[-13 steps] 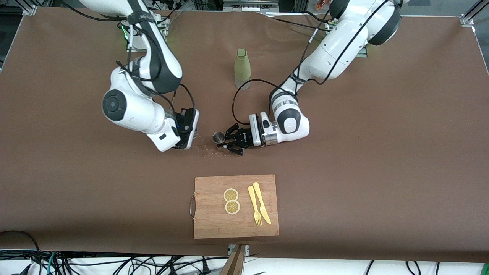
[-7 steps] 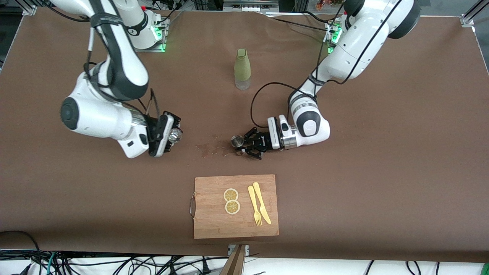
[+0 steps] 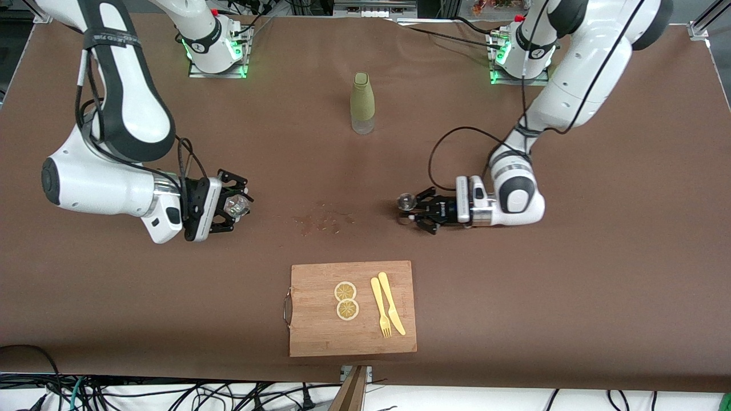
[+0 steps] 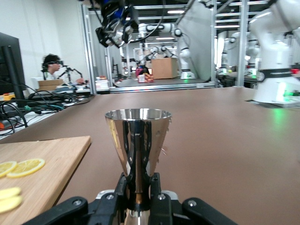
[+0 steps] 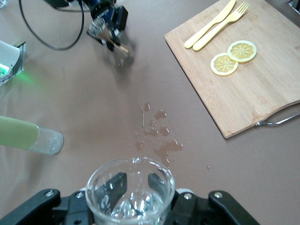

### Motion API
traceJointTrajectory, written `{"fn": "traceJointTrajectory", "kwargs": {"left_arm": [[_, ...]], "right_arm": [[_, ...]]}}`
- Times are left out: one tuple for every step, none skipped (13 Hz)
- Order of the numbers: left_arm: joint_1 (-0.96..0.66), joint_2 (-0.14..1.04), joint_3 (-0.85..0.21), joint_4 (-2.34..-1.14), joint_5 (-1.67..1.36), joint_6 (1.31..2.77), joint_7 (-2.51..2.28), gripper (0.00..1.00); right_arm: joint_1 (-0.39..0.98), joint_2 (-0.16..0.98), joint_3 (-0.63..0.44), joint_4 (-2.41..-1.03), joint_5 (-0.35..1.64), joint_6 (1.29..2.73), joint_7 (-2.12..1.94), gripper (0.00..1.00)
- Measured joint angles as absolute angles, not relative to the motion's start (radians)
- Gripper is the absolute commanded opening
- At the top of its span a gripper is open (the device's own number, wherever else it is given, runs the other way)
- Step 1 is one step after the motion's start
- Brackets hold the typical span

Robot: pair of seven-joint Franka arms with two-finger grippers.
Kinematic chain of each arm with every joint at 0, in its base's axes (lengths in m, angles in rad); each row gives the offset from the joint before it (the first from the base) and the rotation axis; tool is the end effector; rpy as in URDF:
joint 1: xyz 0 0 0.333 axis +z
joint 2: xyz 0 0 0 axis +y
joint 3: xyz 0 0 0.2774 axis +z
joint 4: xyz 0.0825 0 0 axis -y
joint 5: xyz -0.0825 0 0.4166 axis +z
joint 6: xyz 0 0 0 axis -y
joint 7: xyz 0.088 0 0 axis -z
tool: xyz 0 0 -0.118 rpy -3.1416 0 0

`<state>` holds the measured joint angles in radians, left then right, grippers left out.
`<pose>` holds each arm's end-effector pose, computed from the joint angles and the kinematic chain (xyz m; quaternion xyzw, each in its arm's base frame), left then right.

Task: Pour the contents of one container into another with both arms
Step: 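Tilt the glass cup upright and move both grippers apart, then lower the glass cup with the right gripper while the left gripper sets down the jigger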

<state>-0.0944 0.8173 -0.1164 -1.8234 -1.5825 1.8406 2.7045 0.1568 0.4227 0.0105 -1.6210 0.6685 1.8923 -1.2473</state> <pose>0.5601 -0.2153 0.0460 0.5067 -0.5621 0.4705 0.4537 0.6570 0.1633 0.3223 -0.7981 -0.5149 -0.0952 0.2980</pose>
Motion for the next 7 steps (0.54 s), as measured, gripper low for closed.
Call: {"fn": "traceJointTrajectory", "kwargs": {"left_arm": [[-0.075, 0.798, -0.07, -1.837, -1.519, 1.775, 2.705, 0.0], [-0.061, 0.78, -0.012, -1.844, -1.453, 1.7, 2.704, 0.0], [-0.051, 0.766, 0.048, -1.846, -1.393, 1.625, 2.704, 0.0], [-0.043, 0.754, 0.109, -1.846, -1.342, 1.559, 2.706, 0.0], [-0.036, 0.748, 0.164, -1.845, -1.298, 1.505, 2.718, 0.0], [-0.027, 0.745, 0.206, -1.843, -1.258, 1.464, 2.73, 0.0], [-0.015, 0.746, 0.239, -1.843, -1.218, 1.43, 2.74, 0.0]], "right_arm": [[0.116, 0.429, 0.036, -1.621, 0.67, 1.886, -1.281, 0.31], [0.081, 0.437, 0.054, -1.622, 0.67, 1.876, -1.323, 0.31], [0.048, 0.447, 0.07, -1.623, 0.671, 1.872, -1.374, 0.31], [0.018, 0.461, 0.086, -1.624, 0.671, 1.87, -1.433, 0.31], [-0.008, 0.477, 0.096, -1.624, 0.672, 1.868, -1.496, 0.31], [-0.026, 0.494, 0.101, -1.625, 0.672, 1.866, -1.559, 0.31], [-0.043, 0.513, 0.104, -1.626, 0.673, 1.861, -1.626, 0.31]]}}
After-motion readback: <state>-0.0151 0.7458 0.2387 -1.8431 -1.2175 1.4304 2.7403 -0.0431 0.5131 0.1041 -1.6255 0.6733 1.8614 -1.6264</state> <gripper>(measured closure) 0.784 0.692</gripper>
